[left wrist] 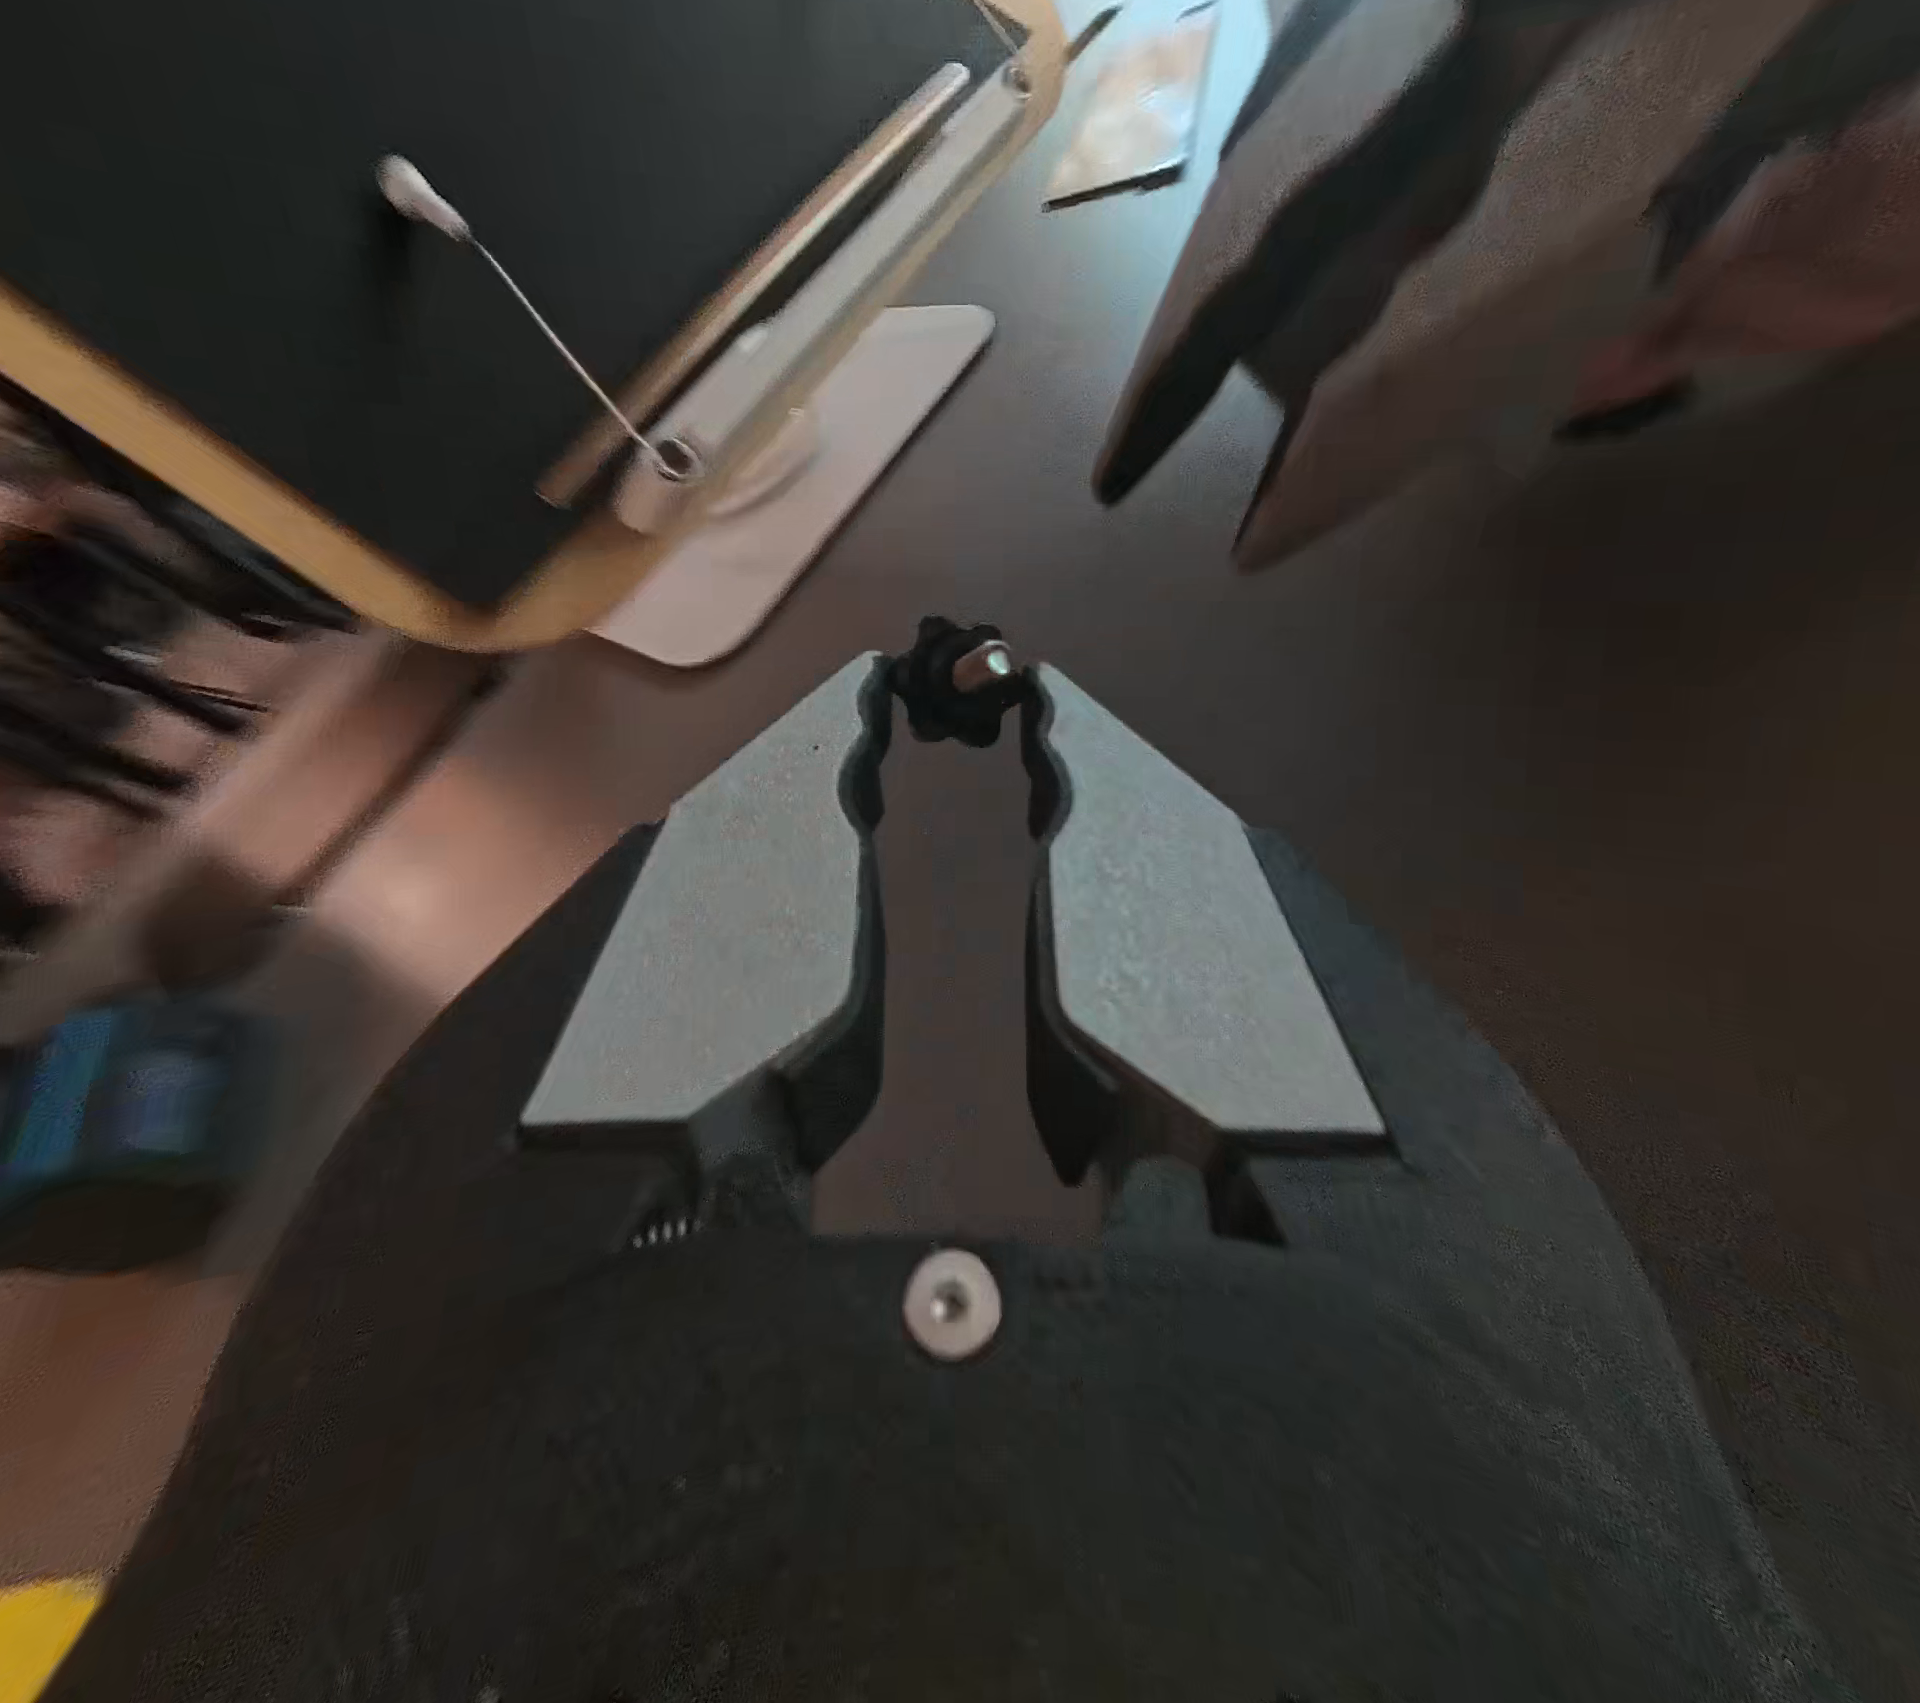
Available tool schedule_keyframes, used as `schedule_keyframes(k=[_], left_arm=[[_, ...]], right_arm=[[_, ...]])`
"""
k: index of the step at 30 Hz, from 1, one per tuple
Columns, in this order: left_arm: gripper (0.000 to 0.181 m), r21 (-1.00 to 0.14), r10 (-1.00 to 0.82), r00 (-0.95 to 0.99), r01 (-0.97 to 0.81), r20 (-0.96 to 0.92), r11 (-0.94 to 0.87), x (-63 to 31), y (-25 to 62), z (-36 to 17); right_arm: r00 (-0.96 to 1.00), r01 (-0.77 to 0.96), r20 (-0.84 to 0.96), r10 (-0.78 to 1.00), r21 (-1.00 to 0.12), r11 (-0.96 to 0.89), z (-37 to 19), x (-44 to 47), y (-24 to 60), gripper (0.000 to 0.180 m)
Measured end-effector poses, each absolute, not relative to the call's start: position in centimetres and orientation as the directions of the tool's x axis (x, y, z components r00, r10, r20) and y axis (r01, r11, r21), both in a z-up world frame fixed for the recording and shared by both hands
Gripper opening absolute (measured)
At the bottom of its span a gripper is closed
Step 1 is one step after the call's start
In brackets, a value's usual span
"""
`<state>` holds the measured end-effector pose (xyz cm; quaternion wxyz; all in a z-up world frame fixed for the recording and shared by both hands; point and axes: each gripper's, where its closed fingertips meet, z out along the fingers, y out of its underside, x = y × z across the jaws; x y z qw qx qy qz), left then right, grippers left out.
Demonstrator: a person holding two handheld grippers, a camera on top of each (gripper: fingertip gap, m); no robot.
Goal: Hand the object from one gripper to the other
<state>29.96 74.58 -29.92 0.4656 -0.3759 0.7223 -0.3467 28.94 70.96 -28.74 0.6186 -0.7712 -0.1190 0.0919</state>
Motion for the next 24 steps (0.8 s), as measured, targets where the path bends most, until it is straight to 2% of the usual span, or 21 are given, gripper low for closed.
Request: schedule_keyframes(k=[2,4,6,9,11,14,17,20,22,24], left_arm=[[0.021,-0.765,-0.782,-0.233,-0.178,-0.578,0.619,30.1,74.6,-29.6],[0.021,-0.725,-0.734,-0.248,-0.145,-0.632,0.673,30.2,73.4,-29.7],[0.021,-0.705,-0.706,-0.249,-0.108,-0.663,0.701,30.1,72.5,-29.2],[0.021,-0.669,-0.655,-0.256,-0.042,-0.711,0.742,29.5,71.1,-28.5],[0.022,-0.647,-0.633,-0.256,-0.037,-0.731,0.762,29.4,70.8,-28.5],[0.022,-0.663,-0.649,-0.268,-0.048,-0.712,0.747,29.4,70.8,-28.8],[0.021,-0.756,-0.741,-0.329,-0.108,-0.585,0.645,29.6,71.0,-29.5],[0.030,-0.872,-0.825,-0.478,-0.211,-0.302,0.441,29.0,70.4,-31.1],[0.038,-0.918,-0.847,-0.531,-0.314,-0.042,0.243,28.6,70.2,-31.5],[0.040,-0.934,-0.816,-0.548,-0.355,0.184,0.028,28.4,70.2,-30.2]], right_arm=[[0.948,-0.049,-0.110,0.297,-0.978,-0.205,-28.2,29.1,71.0,0.031],[0.916,-0.143,-0.211,0.341,-0.966,-0.215,-28.0,28.4,71.2,0.042],[0.886,-0.203,-0.277,0.373,-0.953,-0.227,-28.0,27.7,71.5,0.042],[0.854,-0.246,-0.327,0.405,-0.939,-0.240,-28.0,26.9,71.8,0.038],[0.824,-0.255,-0.340,0.454,-0.937,-0.240,-27.7,26.1,71.6,0.022],[0.848,-0.209,-0.303,0.435,-0.945,-0.250,-27.9,26.2,71.7,0.021],[0.912,-0.103,-0.186,0.365,-0.966,-0.236,-28.4,27.2,71.8,0.021],[0.967,0.142,0.090,0.239,-0.967,-0.211,-28.5,29.1,71.6,0.021],[0.938,0.334,0.302,0.169,-0.918,-0.215,-28.4,30.0,71.3,0.021],[0.842,0.538,0.529,0.105,-0.809,-0.236,-28.4,30.7,70.9,0.021]])
